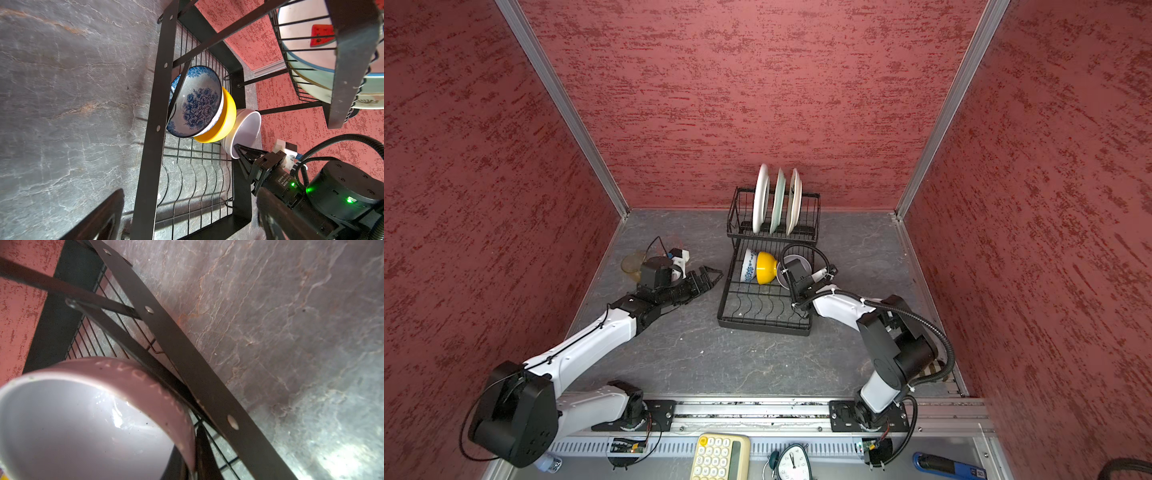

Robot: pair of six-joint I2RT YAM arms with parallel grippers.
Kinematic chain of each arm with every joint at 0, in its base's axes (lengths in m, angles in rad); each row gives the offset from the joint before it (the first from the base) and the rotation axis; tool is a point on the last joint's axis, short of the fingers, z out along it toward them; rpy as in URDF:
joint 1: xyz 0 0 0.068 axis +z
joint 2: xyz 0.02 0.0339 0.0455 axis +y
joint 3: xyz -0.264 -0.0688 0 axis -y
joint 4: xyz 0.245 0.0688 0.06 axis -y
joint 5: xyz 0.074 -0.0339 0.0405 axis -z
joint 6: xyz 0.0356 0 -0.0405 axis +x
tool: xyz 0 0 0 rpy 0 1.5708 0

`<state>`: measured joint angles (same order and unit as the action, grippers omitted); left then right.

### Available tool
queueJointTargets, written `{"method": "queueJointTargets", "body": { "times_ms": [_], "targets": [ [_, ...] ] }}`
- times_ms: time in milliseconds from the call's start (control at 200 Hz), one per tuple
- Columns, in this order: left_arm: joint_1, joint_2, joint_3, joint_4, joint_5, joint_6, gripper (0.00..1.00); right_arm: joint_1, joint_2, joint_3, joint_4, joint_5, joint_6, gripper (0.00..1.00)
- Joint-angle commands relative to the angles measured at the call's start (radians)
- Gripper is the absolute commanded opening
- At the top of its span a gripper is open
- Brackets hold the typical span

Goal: Unload the mixed dishes from the dish rack
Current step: 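Tilt the lilac bowl up out of its slot with right gripper, then lift the lilac bowl toward the left gripper while left gripper grasps its rim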

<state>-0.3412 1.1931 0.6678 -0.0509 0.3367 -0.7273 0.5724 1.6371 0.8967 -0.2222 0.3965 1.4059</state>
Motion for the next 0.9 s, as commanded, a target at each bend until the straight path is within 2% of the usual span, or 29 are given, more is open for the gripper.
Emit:
{"method": "queueJointTargets", "body": {
  "times_ms": [0, 356, 511, 671, 897],
  "targets": [
    [0.008, 0.009, -0.008, 0.022, 0.010, 0.000, 0.99, 0.001, -0.031, 0.032, 0.019, 0.005, 0.018, 0.00],
    [0.008, 0.028, -0.008, 0.032, 0.018, -0.003, 0.99, 0.053, -0.104, -0.006, 0.020, 0.047, -0.020, 0.00],
    [0.008, 0.027, -0.004, 0.023, 0.024, 0.003, 0.99, 0.113, -0.131, 0.003, -0.028, 0.149, -0.052, 0.00],
    [0.008, 0.022, 0.000, 0.022, 0.031, 0.006, 0.99, 0.143, -0.156, -0.022, -0.031, 0.166, -0.062, 0.00],
    [-0.010, 0.025, 0.009, 0.031, 0.038, -0.004, 1.00, 0.215, -0.164, -0.029, -0.036, 0.237, -0.167, 0.00]
  ]
}}
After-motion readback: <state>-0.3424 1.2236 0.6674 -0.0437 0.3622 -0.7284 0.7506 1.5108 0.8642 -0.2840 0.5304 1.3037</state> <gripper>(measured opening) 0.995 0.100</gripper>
